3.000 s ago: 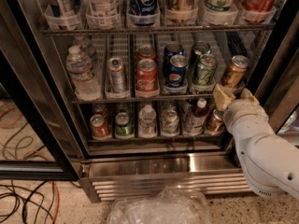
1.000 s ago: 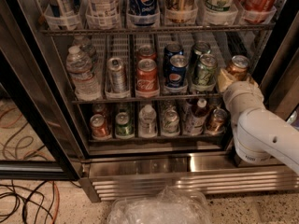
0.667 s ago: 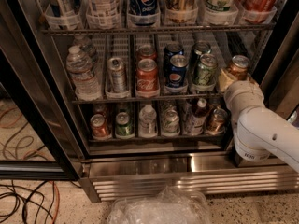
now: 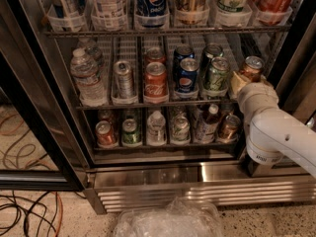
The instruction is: Pick orange can from middle shelf of fridge
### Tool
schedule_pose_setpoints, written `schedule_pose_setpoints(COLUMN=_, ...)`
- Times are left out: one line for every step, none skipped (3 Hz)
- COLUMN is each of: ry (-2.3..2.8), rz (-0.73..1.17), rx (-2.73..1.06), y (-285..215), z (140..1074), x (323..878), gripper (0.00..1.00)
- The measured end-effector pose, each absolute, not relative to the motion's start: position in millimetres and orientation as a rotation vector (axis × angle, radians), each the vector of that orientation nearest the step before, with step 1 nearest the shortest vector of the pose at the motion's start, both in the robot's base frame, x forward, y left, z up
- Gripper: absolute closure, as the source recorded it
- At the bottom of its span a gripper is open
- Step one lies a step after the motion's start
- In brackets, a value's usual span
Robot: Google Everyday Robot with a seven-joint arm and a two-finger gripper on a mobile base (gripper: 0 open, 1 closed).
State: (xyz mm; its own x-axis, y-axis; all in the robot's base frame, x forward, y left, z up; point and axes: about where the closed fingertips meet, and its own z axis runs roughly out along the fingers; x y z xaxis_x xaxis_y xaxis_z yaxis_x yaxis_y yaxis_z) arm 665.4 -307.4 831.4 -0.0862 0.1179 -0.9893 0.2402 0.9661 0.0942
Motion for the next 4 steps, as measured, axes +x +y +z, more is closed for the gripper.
schedule_pose_setpoints(ry=1.661, rz=-0.104, rx=0.275, y=-307, z=831, x=666, gripper=0.55)
schedule_pose_setpoints(ry=1.661, rz=-0.104, rx=0.275, y=-307, z=831, x=666, gripper=0.79)
schedule_pose_setpoints(ry=1.657, rz=-0.098, rx=0.267, y=-306, z=834, x=660, gripper=0.99)
schedule_pose_setpoints(ry=1.652, rz=-0.069, rx=0.256, y=-302, z=842, x=645, gripper=1.00)
